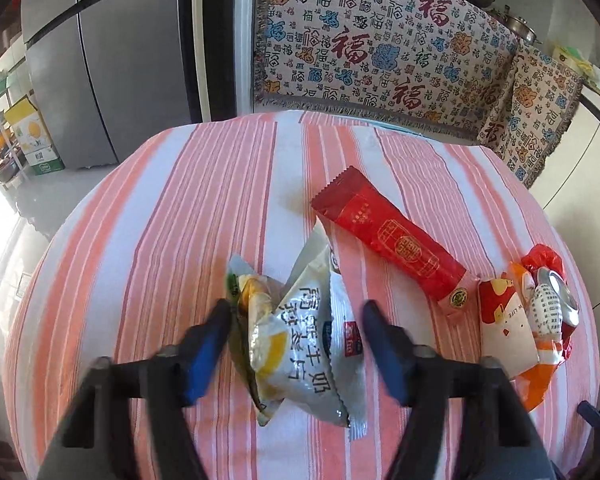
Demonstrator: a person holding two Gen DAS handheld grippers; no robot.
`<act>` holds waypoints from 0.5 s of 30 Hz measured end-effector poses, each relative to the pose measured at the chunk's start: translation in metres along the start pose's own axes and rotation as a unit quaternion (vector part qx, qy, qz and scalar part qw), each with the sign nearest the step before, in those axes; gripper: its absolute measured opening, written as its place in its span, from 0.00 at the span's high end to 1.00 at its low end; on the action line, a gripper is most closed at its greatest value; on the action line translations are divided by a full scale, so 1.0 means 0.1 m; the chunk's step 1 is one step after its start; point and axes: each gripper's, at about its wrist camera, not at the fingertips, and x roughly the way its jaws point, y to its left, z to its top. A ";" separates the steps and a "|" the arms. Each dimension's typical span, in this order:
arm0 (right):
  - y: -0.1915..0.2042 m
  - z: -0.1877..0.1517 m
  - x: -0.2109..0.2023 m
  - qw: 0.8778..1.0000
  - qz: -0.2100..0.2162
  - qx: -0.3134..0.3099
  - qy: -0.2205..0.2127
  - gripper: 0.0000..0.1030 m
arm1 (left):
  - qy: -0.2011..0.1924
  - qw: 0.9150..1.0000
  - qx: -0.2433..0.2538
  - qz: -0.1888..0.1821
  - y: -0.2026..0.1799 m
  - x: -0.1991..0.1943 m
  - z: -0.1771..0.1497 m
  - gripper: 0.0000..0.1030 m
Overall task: Collect trash
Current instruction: 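Grasp the white snack bag with the left tool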
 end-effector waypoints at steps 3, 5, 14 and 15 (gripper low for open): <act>0.00 0.00 0.00 1.000 0.000 0.000 0.000 0.01 | -0.015 1.000 0.013 -0.006 -0.02 -0.12 -0.07 0.60; 0.00 0.00 0.00 1.000 0.000 0.000 0.000 0.01 | -0.016 1.000 0.016 -0.016 -0.01 -0.25 -0.16 0.65; 0.00 0.00 0.00 1.000 0.000 0.000 -0.001 0.01 | 0.005 0.994 0.082 -0.065 -0.28 -0.89 -1.00 0.68; 0.00 0.00 0.00 1.000 0.000 0.000 -0.001 0.01 | 0.008 0.993 0.091 -0.070 -0.36 -0.94 -1.10 0.68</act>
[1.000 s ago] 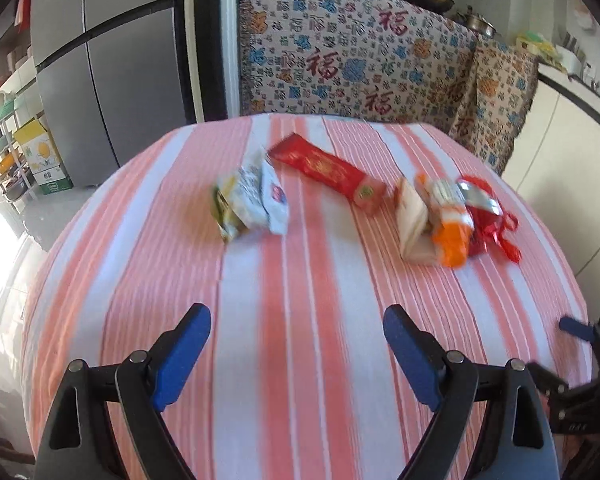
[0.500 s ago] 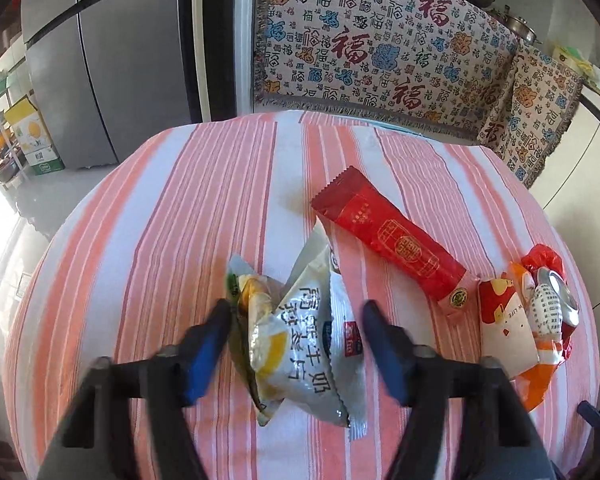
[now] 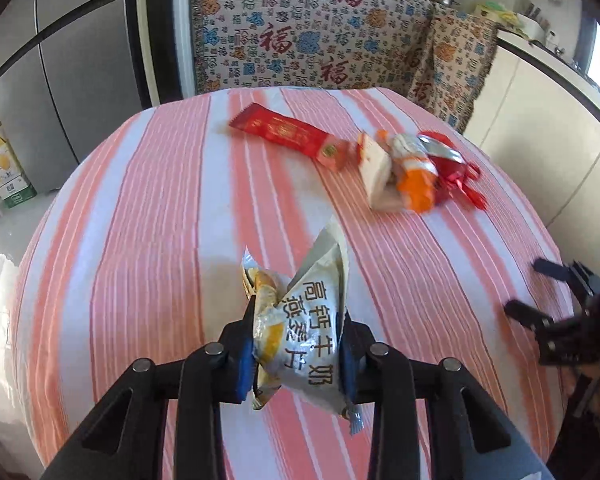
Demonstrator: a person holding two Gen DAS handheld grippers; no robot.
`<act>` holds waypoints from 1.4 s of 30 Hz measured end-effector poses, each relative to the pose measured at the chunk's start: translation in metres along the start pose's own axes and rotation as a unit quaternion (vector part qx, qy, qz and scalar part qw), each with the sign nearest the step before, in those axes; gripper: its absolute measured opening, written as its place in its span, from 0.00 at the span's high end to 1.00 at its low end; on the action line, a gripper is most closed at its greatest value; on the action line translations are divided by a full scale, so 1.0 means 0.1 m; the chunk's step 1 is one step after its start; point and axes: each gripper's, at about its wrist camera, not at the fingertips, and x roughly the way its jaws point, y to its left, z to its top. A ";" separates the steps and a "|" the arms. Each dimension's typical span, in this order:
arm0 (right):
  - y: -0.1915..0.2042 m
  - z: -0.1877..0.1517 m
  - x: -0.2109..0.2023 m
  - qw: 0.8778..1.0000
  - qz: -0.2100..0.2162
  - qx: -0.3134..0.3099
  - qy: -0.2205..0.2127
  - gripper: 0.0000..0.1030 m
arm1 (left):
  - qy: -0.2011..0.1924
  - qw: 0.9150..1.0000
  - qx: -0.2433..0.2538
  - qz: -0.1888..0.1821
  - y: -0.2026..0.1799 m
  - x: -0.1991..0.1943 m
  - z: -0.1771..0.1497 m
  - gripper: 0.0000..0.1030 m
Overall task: Collect trash
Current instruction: 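Grasp the white snack bag with the left tool, then hold the snack bag in the left tool while the right tool grasps the red plastic bag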
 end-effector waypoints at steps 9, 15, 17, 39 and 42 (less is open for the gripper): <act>0.00 -0.01 -0.01 1.000 -0.002 -0.001 0.000 0.01 | -0.031 0.996 0.033 0.078 -0.27 0.03 -0.28 0.27; -0.01 -0.02 -0.01 1.000 -0.003 -0.001 -0.001 0.01 | -0.017 0.998 -0.009 0.059 -0.12 0.21 -0.25 0.20; -0.01 -0.02 -0.01 1.000 -0.003 -0.001 -0.001 0.01 | -0.018 0.998 -0.009 0.058 -0.11 0.23 -0.23 0.20; -0.31 0.99 0.41 0.999 0.015 -0.039 -0.022 0.18 | -0.018 0.998 -0.006 0.058 -0.15 0.23 -0.27 0.15; -0.25 1.13 0.57 0.999 0.007 -0.047 -0.020 0.28 | -0.018 0.998 -0.006 0.057 -0.15 0.23 -0.27 0.15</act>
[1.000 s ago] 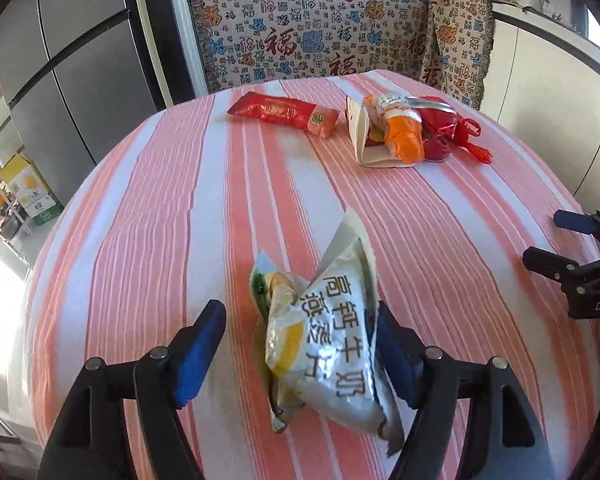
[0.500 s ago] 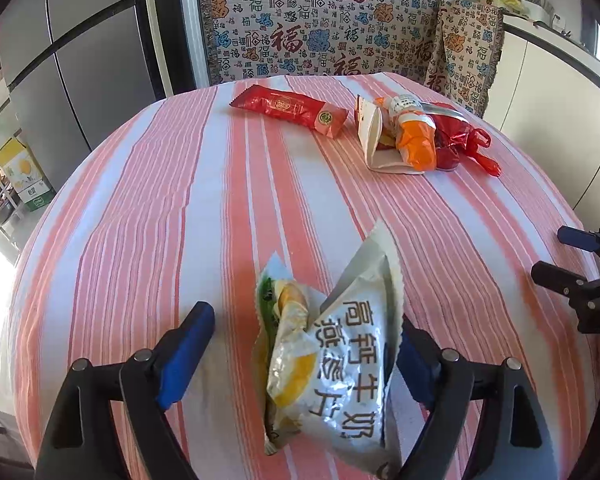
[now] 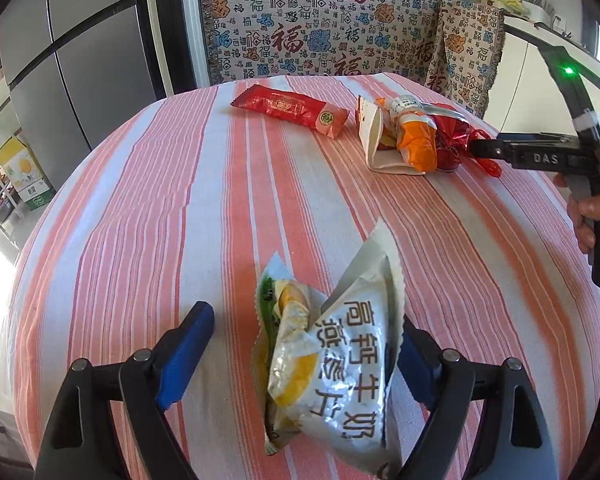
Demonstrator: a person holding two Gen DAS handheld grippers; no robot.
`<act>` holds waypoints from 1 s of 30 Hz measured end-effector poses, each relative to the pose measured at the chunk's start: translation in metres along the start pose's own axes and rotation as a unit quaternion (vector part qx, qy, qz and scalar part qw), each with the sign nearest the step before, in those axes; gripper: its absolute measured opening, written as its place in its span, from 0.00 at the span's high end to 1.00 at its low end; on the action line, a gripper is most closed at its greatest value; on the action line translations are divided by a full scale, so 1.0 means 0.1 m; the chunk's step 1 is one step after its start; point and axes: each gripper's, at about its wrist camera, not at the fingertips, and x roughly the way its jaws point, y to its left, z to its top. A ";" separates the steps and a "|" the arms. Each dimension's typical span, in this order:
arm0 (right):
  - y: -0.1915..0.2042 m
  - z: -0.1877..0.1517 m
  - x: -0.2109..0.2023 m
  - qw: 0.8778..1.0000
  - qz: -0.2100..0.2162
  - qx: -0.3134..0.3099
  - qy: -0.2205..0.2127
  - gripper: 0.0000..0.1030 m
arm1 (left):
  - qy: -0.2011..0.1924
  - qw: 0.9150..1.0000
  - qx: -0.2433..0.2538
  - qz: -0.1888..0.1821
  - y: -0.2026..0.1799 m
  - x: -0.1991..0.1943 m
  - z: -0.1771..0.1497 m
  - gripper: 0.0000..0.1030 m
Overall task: Collect trash
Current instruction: 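Hold the snack bag in the left tool while the right tool grasps the red plastic bag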
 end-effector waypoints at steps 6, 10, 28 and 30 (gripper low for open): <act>-0.11 0.02 0.10 0.999 0.015 0.029 0.005 0.67 | 0.000 1.000 0.000 0.000 0.00 0.00 0.00 0.15; -0.13 -0.21 -0.17 0.999 0.015 0.044 0.005 0.67 | 0.000 1.000 0.000 0.000 0.00 0.00 0.00 0.15; 0.45 -1.18 -0.98 0.998 0.051 0.015 0.038 0.29 | -0.004 0.999 -0.005 -0.035 0.07 -0.08 -0.05 0.15; 0.45 -1.15 -1.05 0.998 0.051 0.004 0.040 0.24 | -0.002 0.998 -0.001 -0.058 0.11 -0.15 -0.10 0.15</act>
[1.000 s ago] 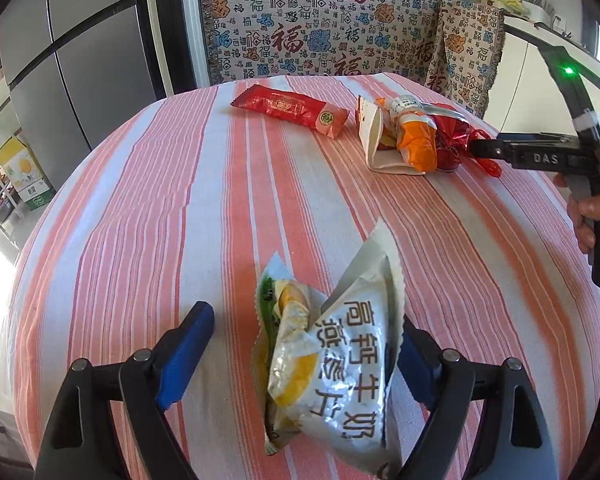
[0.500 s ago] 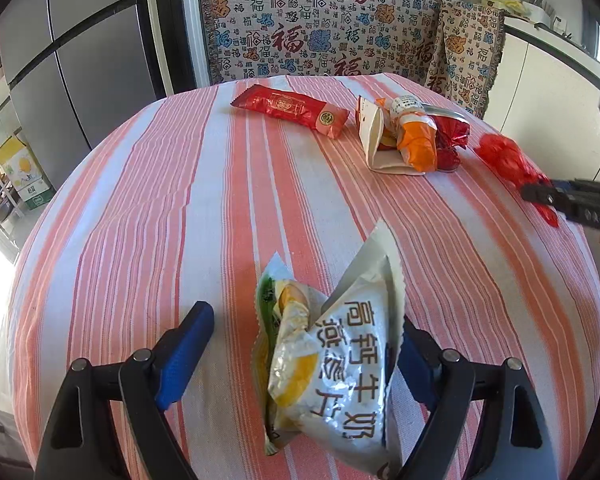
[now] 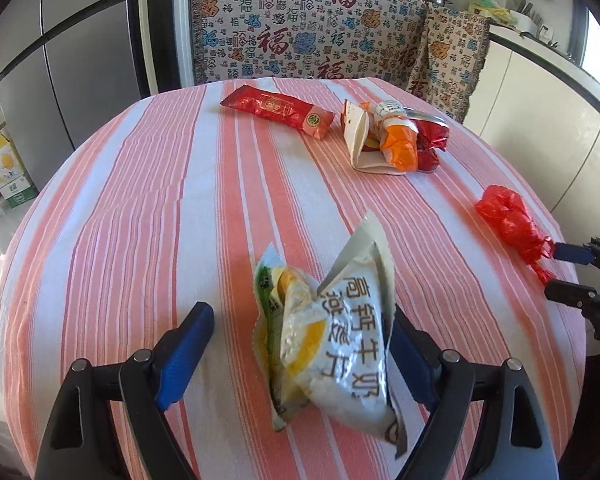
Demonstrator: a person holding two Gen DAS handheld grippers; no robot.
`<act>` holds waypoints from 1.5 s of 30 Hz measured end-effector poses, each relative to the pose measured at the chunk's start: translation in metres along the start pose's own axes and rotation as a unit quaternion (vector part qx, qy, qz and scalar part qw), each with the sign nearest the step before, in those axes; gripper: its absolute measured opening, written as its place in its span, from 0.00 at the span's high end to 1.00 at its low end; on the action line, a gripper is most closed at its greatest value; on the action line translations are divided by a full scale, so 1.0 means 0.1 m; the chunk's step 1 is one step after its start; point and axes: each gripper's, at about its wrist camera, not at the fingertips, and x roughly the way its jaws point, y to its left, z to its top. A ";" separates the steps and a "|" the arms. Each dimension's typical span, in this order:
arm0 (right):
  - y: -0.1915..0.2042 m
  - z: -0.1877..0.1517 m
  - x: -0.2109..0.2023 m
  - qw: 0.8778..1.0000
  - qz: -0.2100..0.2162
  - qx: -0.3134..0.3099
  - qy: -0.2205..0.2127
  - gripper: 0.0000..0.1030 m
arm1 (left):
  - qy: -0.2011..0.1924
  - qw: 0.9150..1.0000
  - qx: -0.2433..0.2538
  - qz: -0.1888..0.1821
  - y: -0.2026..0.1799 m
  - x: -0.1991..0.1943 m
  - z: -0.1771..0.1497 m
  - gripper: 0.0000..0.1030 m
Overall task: Collect trash
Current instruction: 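Hold the snack bag in the left tool while the right tool grasps the red plastic bag, then carry snack bag and red plastic bag over the blue wastebasket and open both tools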
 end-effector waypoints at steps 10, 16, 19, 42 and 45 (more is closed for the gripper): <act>0.07 0.47 0.18 0.999 0.008 -0.026 0.032 0.20 | 0.017 0.999 0.002 -0.032 -0.01 -0.08 0.08 0.15; 0.11 0.61 0.37 0.998 0.005 -0.025 0.063 0.39 | 0.019 0.999 0.018 -0.029 -0.14 -0.08 0.10 0.42; 0.06 0.60 0.34 0.998 0.004 -0.013 0.066 0.61 | 0.015 0.999 0.019 -0.026 -0.17 -0.10 0.08 0.66; -1.27 -0.02 -0.85 0.989 0.020 0.147 -0.026 0.62 | -0.019 0.988 0.037 -0.146 -1.48 -0.32 0.37 0.73; -1.63 -0.15 -0.99 0.984 -0.003 0.174 -0.031 0.61 | -0.019 0.984 0.050 -0.168 -1.79 -0.29 0.49 0.73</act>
